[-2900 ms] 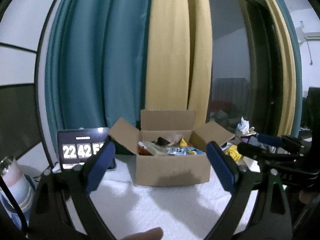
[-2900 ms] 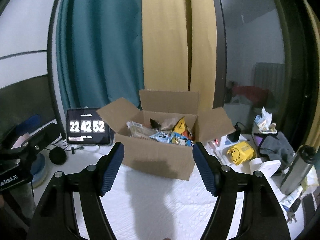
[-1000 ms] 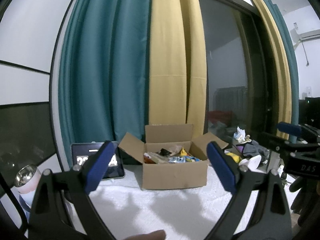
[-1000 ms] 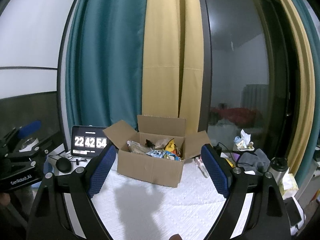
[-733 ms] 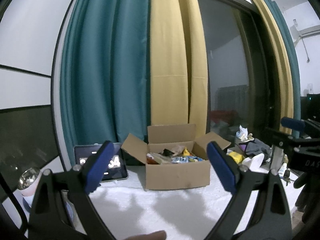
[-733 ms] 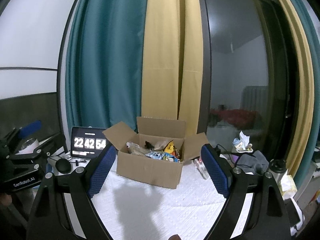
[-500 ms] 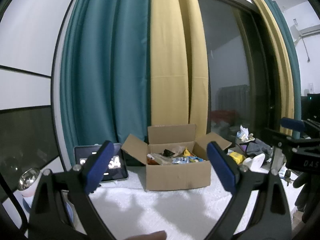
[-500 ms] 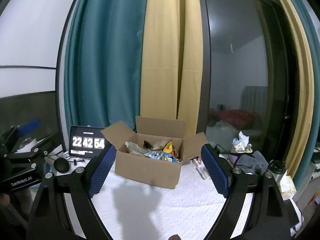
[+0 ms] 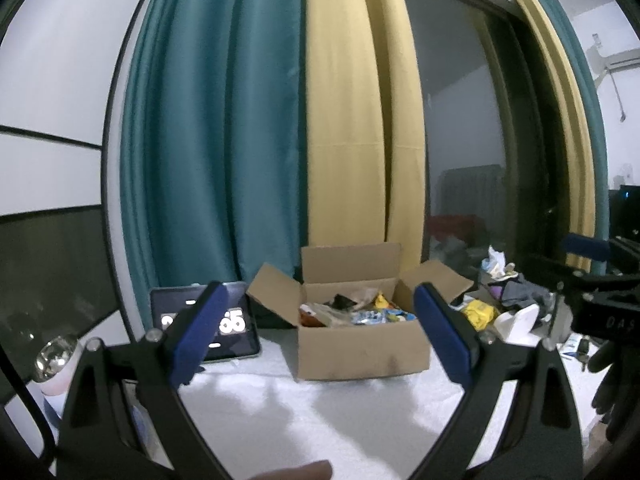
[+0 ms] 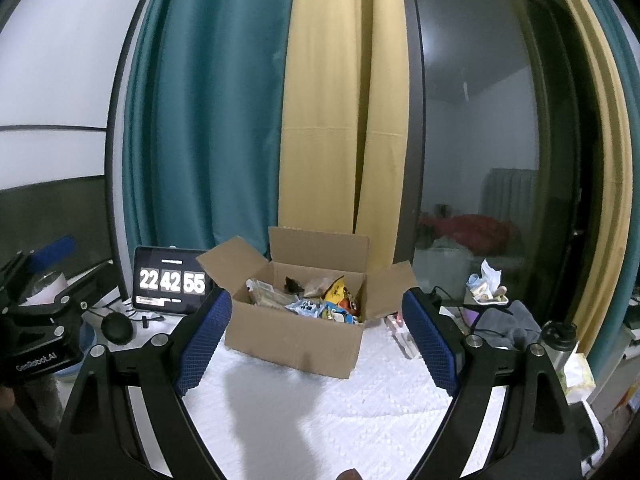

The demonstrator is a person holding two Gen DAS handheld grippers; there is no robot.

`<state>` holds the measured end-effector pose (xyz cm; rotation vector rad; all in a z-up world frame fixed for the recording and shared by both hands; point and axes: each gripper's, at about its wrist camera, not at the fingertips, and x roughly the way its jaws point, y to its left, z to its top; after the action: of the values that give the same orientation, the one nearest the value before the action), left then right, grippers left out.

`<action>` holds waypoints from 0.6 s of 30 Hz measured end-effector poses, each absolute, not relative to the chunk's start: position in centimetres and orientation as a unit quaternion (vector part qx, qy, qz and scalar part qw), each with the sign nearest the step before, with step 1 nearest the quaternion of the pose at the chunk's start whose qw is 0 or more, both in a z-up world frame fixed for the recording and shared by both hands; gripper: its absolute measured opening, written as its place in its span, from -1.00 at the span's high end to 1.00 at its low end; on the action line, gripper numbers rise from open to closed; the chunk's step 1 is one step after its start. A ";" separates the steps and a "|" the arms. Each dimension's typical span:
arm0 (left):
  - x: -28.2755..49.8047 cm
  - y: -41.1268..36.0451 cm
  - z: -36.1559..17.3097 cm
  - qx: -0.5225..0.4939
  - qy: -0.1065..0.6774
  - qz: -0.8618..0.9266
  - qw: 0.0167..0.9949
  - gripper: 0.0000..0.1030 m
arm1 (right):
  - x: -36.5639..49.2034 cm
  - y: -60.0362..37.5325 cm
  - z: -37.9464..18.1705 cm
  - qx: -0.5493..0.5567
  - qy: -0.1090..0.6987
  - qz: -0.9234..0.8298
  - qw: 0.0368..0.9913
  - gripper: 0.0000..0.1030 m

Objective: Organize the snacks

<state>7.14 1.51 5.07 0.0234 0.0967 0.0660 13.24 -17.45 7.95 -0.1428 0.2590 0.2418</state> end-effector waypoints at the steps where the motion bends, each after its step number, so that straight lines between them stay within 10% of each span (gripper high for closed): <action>1: 7.2 1.6 5.0 0.011 0.049 0.032 0.998 -0.84 | 13.3 -17.5 7.9 -0.070 0.129 0.120 0.982 -0.73; 18: 10.9 1.0 4.6 0.020 0.062 0.019 0.998 -0.84 | 17.6 -18.1 7.2 -0.063 0.155 0.119 0.979 -0.73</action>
<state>10.88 0.95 4.63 0.0408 0.1244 0.0374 17.63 -18.09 7.18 -0.1269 0.3112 0.2398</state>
